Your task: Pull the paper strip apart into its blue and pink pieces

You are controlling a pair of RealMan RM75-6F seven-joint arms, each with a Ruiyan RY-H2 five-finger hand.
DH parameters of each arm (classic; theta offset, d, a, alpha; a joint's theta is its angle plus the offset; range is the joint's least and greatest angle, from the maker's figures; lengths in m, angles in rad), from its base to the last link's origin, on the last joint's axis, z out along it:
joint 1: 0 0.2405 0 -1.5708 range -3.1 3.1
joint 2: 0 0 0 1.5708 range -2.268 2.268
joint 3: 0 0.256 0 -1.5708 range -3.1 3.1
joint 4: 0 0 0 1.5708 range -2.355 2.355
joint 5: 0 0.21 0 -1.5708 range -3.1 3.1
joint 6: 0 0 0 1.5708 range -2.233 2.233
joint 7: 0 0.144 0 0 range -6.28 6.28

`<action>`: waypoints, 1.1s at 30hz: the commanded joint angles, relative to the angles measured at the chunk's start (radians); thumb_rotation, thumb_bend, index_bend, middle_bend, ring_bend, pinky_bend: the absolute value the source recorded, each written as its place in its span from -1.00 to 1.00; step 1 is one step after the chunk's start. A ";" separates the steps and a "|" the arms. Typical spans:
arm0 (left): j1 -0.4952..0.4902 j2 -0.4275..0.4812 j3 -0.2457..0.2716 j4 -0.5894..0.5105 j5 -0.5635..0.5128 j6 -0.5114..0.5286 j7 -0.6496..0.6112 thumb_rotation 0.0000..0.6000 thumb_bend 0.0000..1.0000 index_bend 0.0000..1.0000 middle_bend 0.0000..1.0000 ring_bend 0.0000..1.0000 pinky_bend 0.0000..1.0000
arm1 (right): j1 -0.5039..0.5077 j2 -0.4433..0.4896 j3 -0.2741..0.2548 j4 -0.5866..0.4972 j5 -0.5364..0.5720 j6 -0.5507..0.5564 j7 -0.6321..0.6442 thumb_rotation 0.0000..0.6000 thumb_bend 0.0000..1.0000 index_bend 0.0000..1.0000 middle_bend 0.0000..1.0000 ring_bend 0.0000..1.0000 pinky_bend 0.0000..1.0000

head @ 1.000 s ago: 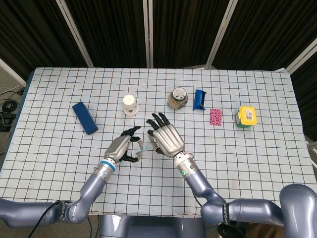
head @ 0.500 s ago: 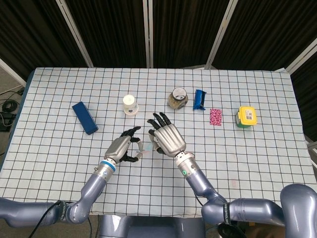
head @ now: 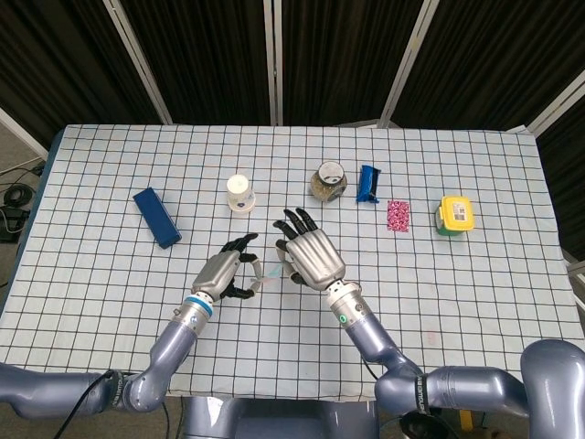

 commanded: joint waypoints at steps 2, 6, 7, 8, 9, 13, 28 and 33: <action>0.003 0.004 0.005 0.014 -0.007 -0.001 -0.001 1.00 0.03 0.50 -1.00 -1.00 -1.00 | -0.008 0.015 -0.004 -0.004 -0.011 0.002 0.014 1.00 -0.07 0.51 -0.66 -1.00 -1.00; 0.015 0.016 0.013 0.040 -0.015 -0.009 -0.012 1.00 0.03 0.53 -1.00 -1.00 -1.00 | -0.025 0.052 -0.008 -0.014 -0.033 0.008 0.041 1.00 -0.07 0.51 -0.66 -1.00 -1.00; 0.022 0.022 0.020 0.055 -0.019 -0.010 -0.016 1.00 0.03 0.53 -1.00 -1.00 -1.00 | -0.035 0.069 -0.009 -0.017 -0.043 0.016 0.051 1.00 -0.07 0.51 -0.66 -1.00 -1.00; 0.025 0.025 0.023 0.062 -0.016 -0.015 -0.021 1.00 0.03 0.53 -1.00 -1.00 -1.00 | -0.040 0.080 -0.011 -0.019 -0.051 0.016 0.061 1.00 -0.07 0.51 -0.66 -1.00 -1.00; 0.028 0.027 0.025 0.068 -0.016 -0.018 -0.025 1.00 0.03 0.53 -1.00 -1.00 -1.00 | -0.044 0.087 -0.012 -0.019 -0.056 0.017 0.067 1.00 -0.07 0.51 -0.66 -1.00 -1.00; 0.042 0.041 0.038 0.099 -0.014 -0.035 -0.040 1.00 0.03 0.53 -1.00 -1.00 -1.00 | -0.065 0.122 -0.015 -0.018 -0.071 0.023 0.101 1.00 -0.07 0.51 -0.66 -1.00 -1.00; 0.098 0.110 0.040 0.103 0.080 -0.034 -0.118 1.00 -0.97 -1.00 -1.00 -1.00 -1.00 | -0.162 0.202 -0.109 0.086 -0.142 0.030 0.176 1.00 -0.86 -0.72 -0.93 -1.00 -1.00; 0.139 0.151 0.053 0.081 0.165 0.022 -0.139 1.00 -1.00 -1.00 -1.00 -1.00 -1.00 | -0.228 0.263 -0.146 0.059 -0.219 0.105 0.210 1.00 -1.00 -0.92 -1.00 -1.00 -1.00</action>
